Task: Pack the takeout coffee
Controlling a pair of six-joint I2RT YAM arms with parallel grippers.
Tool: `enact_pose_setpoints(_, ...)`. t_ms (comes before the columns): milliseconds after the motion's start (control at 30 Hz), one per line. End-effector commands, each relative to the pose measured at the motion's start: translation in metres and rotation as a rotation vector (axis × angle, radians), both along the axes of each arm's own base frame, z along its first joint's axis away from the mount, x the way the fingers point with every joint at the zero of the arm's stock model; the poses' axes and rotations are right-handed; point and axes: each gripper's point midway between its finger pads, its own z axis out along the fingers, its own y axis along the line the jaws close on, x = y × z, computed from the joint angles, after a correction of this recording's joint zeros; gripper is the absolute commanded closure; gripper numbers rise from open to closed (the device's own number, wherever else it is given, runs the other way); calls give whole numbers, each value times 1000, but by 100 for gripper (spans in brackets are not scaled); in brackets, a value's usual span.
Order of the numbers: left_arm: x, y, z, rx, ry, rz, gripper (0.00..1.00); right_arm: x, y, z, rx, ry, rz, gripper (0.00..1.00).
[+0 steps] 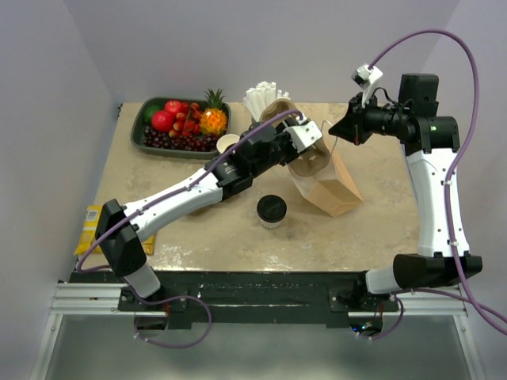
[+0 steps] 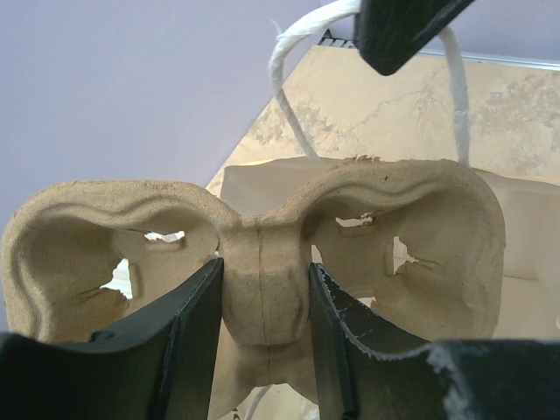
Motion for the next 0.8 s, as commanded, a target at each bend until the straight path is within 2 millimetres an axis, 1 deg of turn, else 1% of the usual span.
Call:
enact_pose_setpoints(0, -13, -14, 5, -24, -12, -58, 74, 1, 2, 13, 19, -47, -1, 100)
enact_pose_setpoints(67, -19, -20, 6, -31, -4, -85, 74, 2, 3, 11, 20, -42, -2, 100)
enact_pose_setpoints(200, -25, -27, 4, -41, 13, -102, 75, 3, 3, 14, 31, -48, -11, 100)
enact_pose_setpoints(233, -28, -28, -5, -19, 38, -109, 75, 3, 3, 14, 32, -48, -12, 100)
enact_pose_setpoints(533, -50, -37, -15, -52, 162, -200, 76, 3, 2, 15, 30, -59, -22, 100)
enact_pose_setpoints(700, -57, -42, -22, -85, 234, -211, 76, 1, 2, 15, 36, -56, -23, 100)
enact_pose_setpoints(767, -56, -43, -25, -97, 253, -202, 77, -1, 2, 14, 37, -55, -21, 100)
